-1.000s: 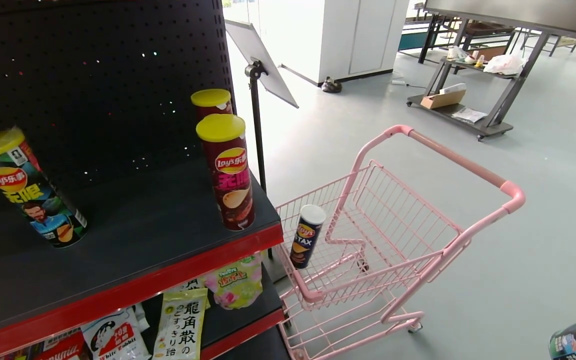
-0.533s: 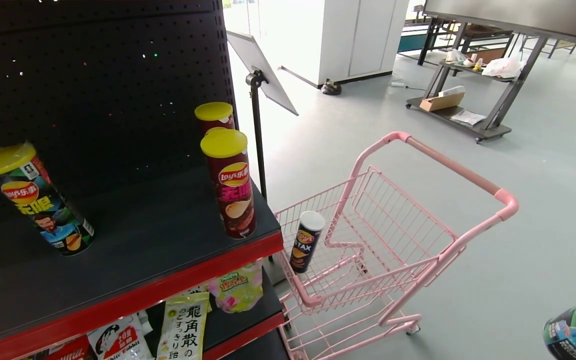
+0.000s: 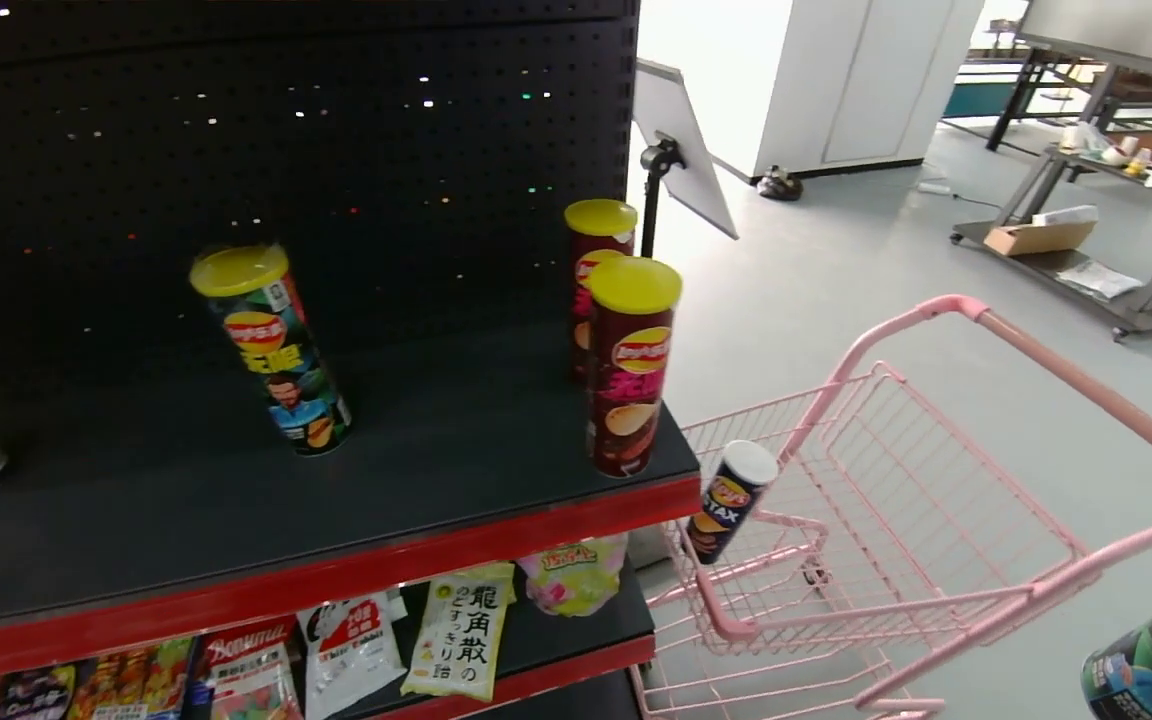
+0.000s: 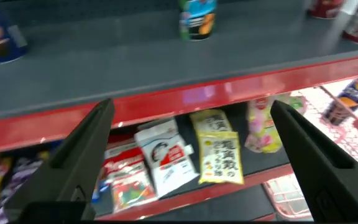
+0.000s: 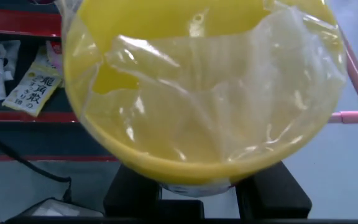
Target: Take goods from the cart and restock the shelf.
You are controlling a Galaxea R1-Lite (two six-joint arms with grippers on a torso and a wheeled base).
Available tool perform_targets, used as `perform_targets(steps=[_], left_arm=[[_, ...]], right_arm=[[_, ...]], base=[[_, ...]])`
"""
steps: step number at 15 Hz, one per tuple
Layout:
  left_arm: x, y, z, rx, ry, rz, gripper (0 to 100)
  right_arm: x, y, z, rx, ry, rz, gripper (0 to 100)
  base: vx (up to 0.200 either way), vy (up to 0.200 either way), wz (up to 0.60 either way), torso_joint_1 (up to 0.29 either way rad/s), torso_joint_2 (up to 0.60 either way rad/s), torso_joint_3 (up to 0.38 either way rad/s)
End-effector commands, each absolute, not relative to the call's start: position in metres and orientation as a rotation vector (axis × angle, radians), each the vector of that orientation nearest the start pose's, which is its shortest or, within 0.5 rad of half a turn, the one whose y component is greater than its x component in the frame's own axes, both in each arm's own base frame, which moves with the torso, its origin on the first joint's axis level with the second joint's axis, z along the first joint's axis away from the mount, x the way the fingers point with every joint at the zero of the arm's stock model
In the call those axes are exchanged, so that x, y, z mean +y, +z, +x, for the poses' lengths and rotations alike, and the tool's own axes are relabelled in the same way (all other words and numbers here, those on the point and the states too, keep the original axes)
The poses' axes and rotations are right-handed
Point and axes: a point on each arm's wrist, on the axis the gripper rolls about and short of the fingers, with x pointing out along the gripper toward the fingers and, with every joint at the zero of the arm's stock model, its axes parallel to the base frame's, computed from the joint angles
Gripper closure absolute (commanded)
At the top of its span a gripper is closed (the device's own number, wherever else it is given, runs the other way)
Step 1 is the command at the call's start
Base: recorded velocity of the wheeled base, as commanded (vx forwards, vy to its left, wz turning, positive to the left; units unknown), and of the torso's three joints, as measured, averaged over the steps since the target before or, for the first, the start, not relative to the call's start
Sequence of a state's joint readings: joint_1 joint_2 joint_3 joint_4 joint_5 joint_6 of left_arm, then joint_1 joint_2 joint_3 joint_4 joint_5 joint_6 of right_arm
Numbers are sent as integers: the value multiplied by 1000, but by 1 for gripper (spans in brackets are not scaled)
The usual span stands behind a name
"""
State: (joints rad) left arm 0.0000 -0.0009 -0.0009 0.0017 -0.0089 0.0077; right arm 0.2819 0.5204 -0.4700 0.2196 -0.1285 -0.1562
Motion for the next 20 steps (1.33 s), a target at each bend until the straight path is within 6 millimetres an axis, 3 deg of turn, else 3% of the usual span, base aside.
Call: perform_targets(steps=[1, 4, 9, 14, 20], left_arm=[[0, 75, -23, 1, -9, 8, 0], [0, 75, -23, 1, -9, 8, 0], [0, 75, -23, 1, -11, 17, 0], [0, 76, -23, 0, -9, 12, 0], [0, 76, -23, 0, -9, 11, 0]], right_arm=[[1, 186, 15, 246, 173, -209, 100], [0, 183, 11, 242, 174, -208, 100], [-5, 164, -8, 173, 202, -202, 100], [-7, 156, -15, 149, 198, -193, 100], [-7, 153, -16, 147, 197, -183, 100]], base=[[0, 0, 600, -2, 7, -2], [0, 0, 600, -1, -2, 2], [0, 0, 0, 0, 0, 0], [0, 0, 0, 0, 0, 0], [0, 200, 0, 3, 4, 2]])
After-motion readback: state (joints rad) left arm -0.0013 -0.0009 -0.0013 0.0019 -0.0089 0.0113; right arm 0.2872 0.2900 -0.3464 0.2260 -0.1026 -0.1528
